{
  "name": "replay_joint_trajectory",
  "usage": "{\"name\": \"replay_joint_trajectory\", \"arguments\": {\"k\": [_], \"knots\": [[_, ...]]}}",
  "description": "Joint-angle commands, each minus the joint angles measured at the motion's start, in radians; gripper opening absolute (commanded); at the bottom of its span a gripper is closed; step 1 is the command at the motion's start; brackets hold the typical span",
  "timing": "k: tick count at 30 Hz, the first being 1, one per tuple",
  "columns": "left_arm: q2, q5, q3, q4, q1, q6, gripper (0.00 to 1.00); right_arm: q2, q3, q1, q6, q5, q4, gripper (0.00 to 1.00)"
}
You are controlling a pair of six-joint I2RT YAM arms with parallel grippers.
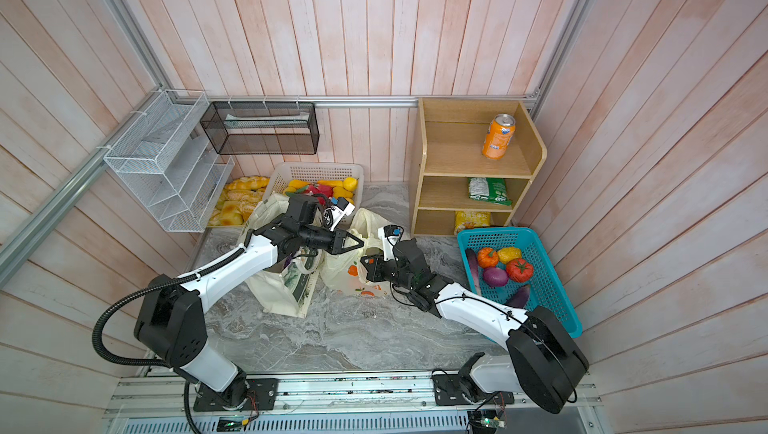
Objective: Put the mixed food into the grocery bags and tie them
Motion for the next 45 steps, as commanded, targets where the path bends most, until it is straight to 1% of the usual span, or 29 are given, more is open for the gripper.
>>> {"name": "replay_joint_trajectory", "arguments": {"k": [1,5,8,10,13,15,17,20,21,24,27,29,33,38,45], "knots": [[-0.025,-0.013,0.011,0.049,-0.002,0.005,0.0,-0.061,-0.032,-0.032,-0.011,0.014,-0.033,0.0],[-0.089,-0.017,-0.038,0.125,0.0,-0.014,0.0,-0.126,-0.091,-0.099,-0.003,0.013,-0.041,0.0],[-0.135,-0.012,-0.097,0.215,0.0,-0.045,0.0,-0.132,-0.118,-0.135,0.008,-0.006,-0.028,0.0],[-0.156,-0.002,-0.132,0.276,-0.002,-0.069,0.0,-0.108,-0.11,-0.138,0.007,-0.019,-0.023,0.0],[-0.171,0.0,-0.164,0.338,-0.006,-0.093,0.0,-0.053,-0.083,-0.136,-0.002,-0.079,-0.01,0.0],[-0.176,-0.013,-0.174,0.351,-0.009,-0.093,0.0,-0.03,-0.054,-0.135,-0.016,-0.113,-0.041,0.0],[-0.184,-0.042,-0.184,0.357,-0.017,-0.084,0.0,-0.046,-0.038,-0.134,-0.021,-0.128,-0.082,0.01],[-0.2,-0.101,-0.2,0.363,-0.033,-0.051,0.0,-0.126,-0.031,-0.134,-0.012,-0.129,-0.158,0.29],[-0.205,-0.118,-0.206,0.368,-0.037,-0.042,0.0,-0.166,-0.03,-0.135,0.0,-0.126,-0.193,0.37],[-0.206,-0.153,-0.215,0.381,-0.044,-0.02,0.0,-0.284,-0.034,-0.134,0.061,-0.107,-0.269,0.5],[-0.198,-0.181,-0.212,0.385,-0.054,0.008,0.0,-0.377,-0.046,-0.134,0.153,-0.106,-0.286,0.57],[-0.19,-0.192,-0.209,0.388,-0.062,0.022,0.0,-0.412,-0.054,-0.133,0.22,-0.127,-0.249,0.62],[-0.178,-0.204,-0.199,0.391,-0.077,0.041,0.0,-0.413,-0.053,-0.123,0.351,-0.166,-0.145,0.71],[-0.182,-0.215,-0.202,0.388,-0.092,0.06,0.0,-0.372,-0.053,-0.091,0.474,-0.16,-0.022,0.76],[-0.197,-0.232,-0.223,0.406,-0.103,0.072,0.0,-0.293,-0.064,-0.056,0.604,-0.136,0.141,0.77]]}}
